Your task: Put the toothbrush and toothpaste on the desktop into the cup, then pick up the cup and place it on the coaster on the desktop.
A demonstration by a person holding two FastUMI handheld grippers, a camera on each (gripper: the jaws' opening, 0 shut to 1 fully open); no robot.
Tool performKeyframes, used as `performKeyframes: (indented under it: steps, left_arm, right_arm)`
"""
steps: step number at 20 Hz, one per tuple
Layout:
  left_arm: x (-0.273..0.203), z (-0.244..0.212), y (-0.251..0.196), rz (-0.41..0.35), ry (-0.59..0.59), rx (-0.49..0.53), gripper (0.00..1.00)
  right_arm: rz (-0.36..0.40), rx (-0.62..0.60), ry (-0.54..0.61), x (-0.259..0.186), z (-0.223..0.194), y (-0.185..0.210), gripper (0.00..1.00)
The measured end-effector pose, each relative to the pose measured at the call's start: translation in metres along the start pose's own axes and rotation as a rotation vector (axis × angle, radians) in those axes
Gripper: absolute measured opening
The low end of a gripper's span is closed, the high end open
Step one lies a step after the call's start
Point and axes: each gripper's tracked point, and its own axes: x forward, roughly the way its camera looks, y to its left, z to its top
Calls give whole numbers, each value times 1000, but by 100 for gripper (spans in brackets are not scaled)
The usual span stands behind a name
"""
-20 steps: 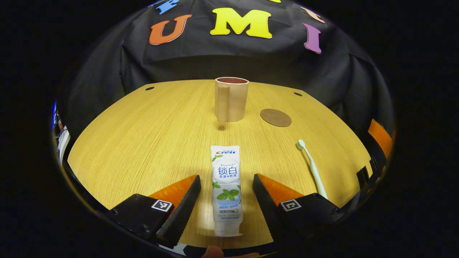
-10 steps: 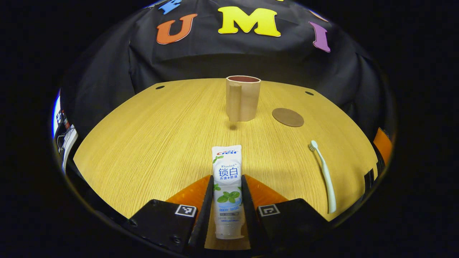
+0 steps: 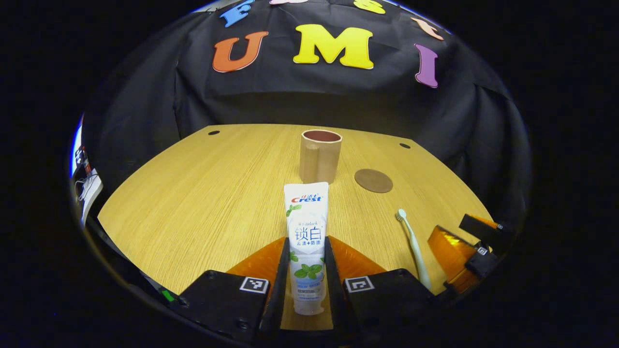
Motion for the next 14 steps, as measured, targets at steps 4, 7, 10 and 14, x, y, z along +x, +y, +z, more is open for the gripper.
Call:
performKeyframes:
  steps: [4,7,10,14]
  left_arm:
    - [-14,23,2,-8,-73,0,43]
    - [-20,38,6,-1,-117,3,43]
    - [-28,60,10,14,-185,19,28]
    - [-25,63,18,11,-194,22,27]
  right_arm:
    - [-14,13,59,22,-11,8,95]
    - [-51,16,110,33,-20,8,95]
    - [-70,4,136,41,-24,9,81]
    - [-70,29,180,49,-32,12,34]
